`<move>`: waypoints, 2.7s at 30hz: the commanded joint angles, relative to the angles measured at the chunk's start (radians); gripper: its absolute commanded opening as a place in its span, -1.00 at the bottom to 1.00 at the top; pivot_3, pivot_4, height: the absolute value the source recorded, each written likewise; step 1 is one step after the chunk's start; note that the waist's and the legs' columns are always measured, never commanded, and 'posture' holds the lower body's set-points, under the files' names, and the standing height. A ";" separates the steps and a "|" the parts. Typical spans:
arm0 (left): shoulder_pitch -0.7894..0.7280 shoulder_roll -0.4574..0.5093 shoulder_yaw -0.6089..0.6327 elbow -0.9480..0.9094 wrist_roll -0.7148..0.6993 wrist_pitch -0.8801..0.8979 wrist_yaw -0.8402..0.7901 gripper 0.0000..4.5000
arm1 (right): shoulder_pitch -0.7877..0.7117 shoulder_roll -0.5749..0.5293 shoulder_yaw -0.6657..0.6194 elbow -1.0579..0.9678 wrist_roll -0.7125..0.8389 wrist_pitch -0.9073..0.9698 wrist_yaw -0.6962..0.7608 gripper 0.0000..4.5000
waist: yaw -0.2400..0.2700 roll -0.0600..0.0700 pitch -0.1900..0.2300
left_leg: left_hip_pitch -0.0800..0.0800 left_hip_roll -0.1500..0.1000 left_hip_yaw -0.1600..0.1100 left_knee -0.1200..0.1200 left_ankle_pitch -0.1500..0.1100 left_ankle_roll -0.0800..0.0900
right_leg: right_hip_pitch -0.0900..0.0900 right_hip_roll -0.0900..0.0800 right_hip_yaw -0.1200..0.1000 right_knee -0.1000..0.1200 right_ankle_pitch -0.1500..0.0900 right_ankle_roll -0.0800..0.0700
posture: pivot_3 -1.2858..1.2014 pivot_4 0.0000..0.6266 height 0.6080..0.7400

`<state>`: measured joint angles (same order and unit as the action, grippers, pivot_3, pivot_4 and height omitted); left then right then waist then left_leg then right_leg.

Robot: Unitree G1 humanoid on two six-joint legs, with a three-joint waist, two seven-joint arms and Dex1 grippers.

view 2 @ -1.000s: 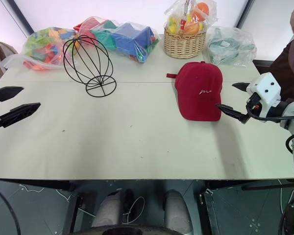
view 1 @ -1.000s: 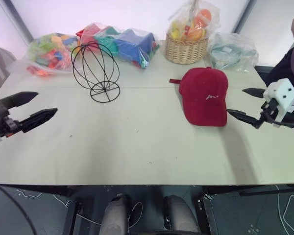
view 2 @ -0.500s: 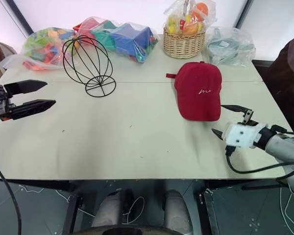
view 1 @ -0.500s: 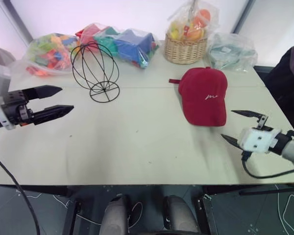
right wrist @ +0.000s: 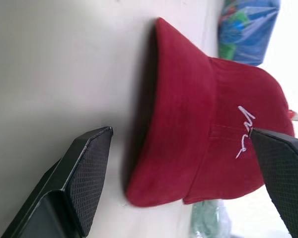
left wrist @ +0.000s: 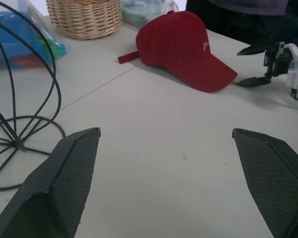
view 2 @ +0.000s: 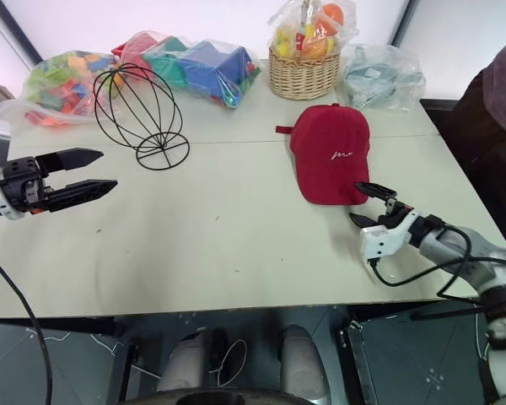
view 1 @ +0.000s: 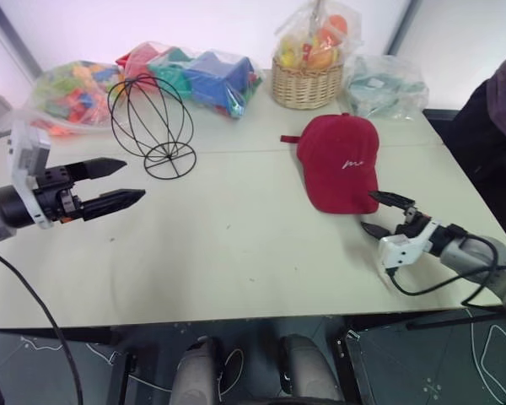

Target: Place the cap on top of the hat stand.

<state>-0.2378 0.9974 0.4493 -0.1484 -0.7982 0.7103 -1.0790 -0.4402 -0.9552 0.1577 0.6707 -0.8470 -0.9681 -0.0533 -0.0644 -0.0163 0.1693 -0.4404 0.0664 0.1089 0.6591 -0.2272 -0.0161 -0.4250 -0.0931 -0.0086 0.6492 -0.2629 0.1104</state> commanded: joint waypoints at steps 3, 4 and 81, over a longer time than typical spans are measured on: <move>0.044 0.003 0.083 -0.071 -0.027 0.012 0.025 1.00 | -0.094 0.009 0.119 0.087 -0.127 -0.018 -0.171 0.76 | -0.012 -0.002 -0.001 | 0.001 0.000 0.000 0.000 0.000 0.000 | 0.000 0.000 0.000 0.000 0.000 0.000 | 0.03 -0.52 1.00; 0.050 0.003 0.088 -0.076 -0.030 0.012 0.031 1.00 | -0.109 0.009 0.142 0.100 -0.147 -0.023 -0.201 0.57 | -0.012 -0.002 0.000 | 0.001 0.000 0.000 0.000 0.000 0.000 | 0.000 0.000 0.000 0.000 0.000 0.000 | 0.03 -0.52 1.00; 0.245 0.157 0.409 -0.040 0.018 0.041 -0.080 1.00 | -0.575 0.206 0.152 0.045 0.284 0.221 -0.313 -0.98 | -0.040 -0.020 0.007 | 0.029 0.000 -0.004 -0.031 0.005 -0.015 | 0.014 0.000 0.000 0.001 -0.013 -0.011 | 0.03 -0.52 1.00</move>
<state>0.0058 1.1243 0.7862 -0.2194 -0.8044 0.7591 -1.1426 -0.9641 -0.7476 0.4035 0.8940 -0.6787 -0.7994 -0.4486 -0.1042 -0.0367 0.1766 -0.4117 0.0665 0.1046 0.6270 -0.2221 -0.0313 -0.4117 -0.0926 -0.0084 0.6496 -0.2776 0.1012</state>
